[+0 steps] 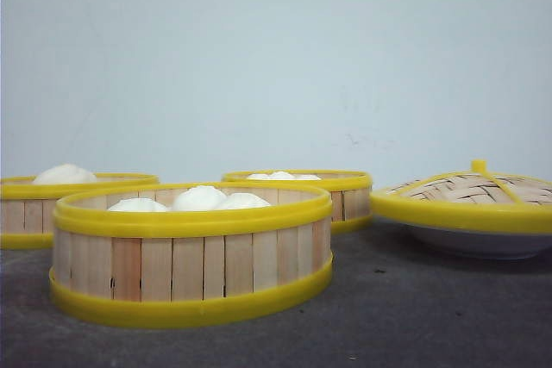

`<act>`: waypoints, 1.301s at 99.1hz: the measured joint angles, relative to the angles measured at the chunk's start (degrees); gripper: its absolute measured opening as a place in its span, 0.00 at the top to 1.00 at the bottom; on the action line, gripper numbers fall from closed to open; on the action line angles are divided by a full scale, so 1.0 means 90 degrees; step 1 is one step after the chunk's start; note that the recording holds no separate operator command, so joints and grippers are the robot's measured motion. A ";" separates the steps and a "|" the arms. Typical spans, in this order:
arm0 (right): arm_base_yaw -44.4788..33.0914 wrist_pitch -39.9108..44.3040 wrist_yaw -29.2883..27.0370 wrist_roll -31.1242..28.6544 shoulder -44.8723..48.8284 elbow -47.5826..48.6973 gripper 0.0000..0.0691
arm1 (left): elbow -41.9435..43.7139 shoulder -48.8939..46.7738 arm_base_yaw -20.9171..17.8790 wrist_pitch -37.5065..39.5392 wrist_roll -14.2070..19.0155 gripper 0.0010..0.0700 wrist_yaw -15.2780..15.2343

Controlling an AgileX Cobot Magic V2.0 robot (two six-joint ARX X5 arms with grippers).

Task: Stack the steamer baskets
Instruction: 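Move the right gripper toward the bun-filled bamboo basket farther from the robot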

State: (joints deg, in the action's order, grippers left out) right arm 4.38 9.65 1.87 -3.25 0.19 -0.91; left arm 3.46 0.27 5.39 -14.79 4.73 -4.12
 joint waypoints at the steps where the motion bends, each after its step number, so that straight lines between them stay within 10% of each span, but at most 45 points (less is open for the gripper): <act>1: 0.0000 0.0000 0.0000 0.0000 0.0000 0.0000 0.99 | 0.0000 0.0000 -0.0002 0.0000 0.0000 0.99 0.0000; 97: 0.0000 0.0007 0.0007 -0.0204 0.0000 0.0000 0.99 | -0.0041 0.0000 -0.0002 0.0143 0.0017 0.99 -0.0002; 129: 0.0000 -0.0304 0.0384 -0.1251 0.0012 -0.0270 0.99 | 0.0100 0.0012 0.0000 0.0301 0.1239 0.99 0.0379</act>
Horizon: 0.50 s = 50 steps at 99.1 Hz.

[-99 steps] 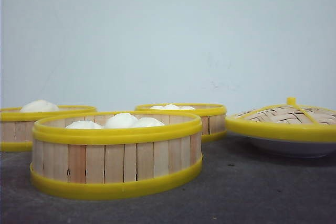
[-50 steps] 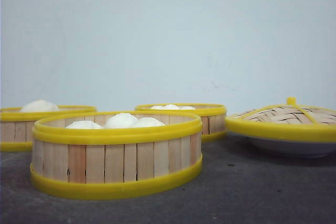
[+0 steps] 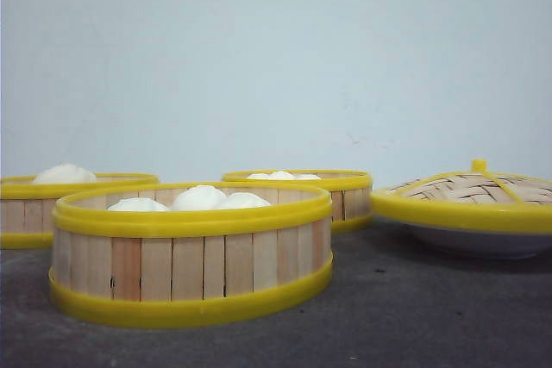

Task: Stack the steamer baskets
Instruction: 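Move the right gripper toward the bun-filled bamboo basket farther from the robot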

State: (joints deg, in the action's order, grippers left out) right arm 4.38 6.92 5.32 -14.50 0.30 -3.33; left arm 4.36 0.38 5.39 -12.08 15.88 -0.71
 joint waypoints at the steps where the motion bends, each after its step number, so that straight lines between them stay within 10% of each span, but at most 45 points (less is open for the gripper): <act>1: 0.0000 0.0007 0.0010 -0.0041 0.0002 -0.0053 0.99 | 0.0041 0.0005 0.0000 -0.0010 0.0039 0.99 0.0019; 23: 0.0000 0.0449 0.0058 -0.0250 0.0563 -0.1945 0.99 | 0.1634 0.0525 -0.0002 -0.0053 0.0352 0.99 0.0070; 50: 0.0000 0.2169 -0.0117 0.0481 0.2671 -0.3927 0.99 | 0.3740 0.2676 -0.0002 -0.1324 -0.0493 0.99 0.0459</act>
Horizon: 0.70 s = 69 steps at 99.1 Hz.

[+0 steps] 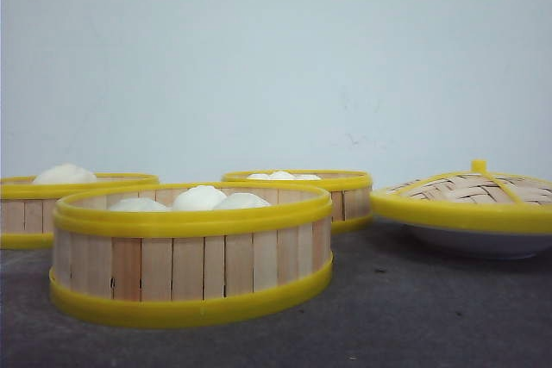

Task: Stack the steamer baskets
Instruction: 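Move the right gripper toward the bun-filled bamboo basket farther from the robot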

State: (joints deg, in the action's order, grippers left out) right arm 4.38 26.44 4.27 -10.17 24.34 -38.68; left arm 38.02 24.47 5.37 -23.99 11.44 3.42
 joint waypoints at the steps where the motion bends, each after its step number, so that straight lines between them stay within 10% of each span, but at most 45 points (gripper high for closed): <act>1: 0.0000 0.0051 0.0000 0.0034 0.0083 -0.0051 0.99 | 0.0068 0.0087 0.0002 -0.0049 -0.0029 0.99 0.0007; 55: 0.0000 0.0843 0.0000 0.0668 0.3031 -0.0410 0.98 | 0.0719 0.2402 0.0002 -0.0695 -0.0682 0.99 0.0104; 69: 0.0000 0.0775 0.0002 0.0707 0.3145 -0.0410 0.53 | 0.0719 0.2407 0.0000 -0.0692 -0.0682 0.82 0.0104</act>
State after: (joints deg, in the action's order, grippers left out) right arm 4.38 33.41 4.29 -3.81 52.64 -42.37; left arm 44.49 46.13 5.37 -30.22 5.30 4.36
